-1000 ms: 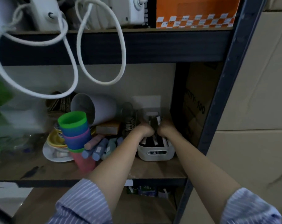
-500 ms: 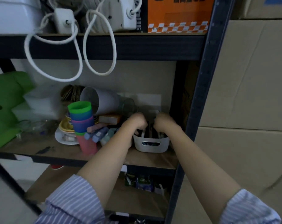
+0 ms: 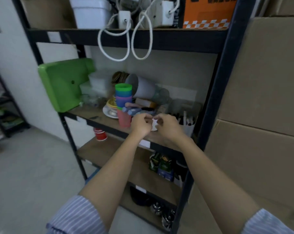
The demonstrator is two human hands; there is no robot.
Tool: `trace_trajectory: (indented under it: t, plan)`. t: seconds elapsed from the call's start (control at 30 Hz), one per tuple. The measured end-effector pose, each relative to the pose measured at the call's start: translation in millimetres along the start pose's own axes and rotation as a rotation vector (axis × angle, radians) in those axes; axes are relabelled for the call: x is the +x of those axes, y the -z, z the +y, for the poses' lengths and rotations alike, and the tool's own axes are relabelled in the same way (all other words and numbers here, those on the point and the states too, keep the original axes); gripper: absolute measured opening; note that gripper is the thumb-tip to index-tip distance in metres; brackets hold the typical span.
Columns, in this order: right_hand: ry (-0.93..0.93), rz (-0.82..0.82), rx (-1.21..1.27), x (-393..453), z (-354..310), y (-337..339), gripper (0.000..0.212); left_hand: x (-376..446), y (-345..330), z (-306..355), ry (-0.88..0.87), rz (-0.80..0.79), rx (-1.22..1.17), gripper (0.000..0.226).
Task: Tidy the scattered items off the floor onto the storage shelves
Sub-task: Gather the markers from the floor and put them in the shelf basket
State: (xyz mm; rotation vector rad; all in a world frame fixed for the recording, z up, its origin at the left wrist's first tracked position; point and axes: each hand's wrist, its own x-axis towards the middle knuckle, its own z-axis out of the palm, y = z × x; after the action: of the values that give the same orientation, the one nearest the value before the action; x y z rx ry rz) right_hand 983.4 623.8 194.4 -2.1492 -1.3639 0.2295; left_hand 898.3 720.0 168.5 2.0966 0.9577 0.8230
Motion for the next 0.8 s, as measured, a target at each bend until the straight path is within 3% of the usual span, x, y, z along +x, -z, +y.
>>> trace_trajectory:
  t: [0.23, 0.53, 0.8]
  plan:
    - [0.126, -0.191, 0.124, -24.5, -58.9, -81.2, 0.037, -83.5, 78.3, -96.3, 0.090, 0.195, -0.027, 0.018]
    - [0.353, -0.602, 0.167, -95.0, -162.3, -236.1, 0.035, -259.0, 181.1, -232.8, 0.536, 0.379, -0.013, 0.020]
    - [0.582, -0.950, 0.160, -240.0, -287.2, -356.8, 0.029, -472.8, 282.7, -294.3, 0.873, 0.600, 0.036, 0.022]
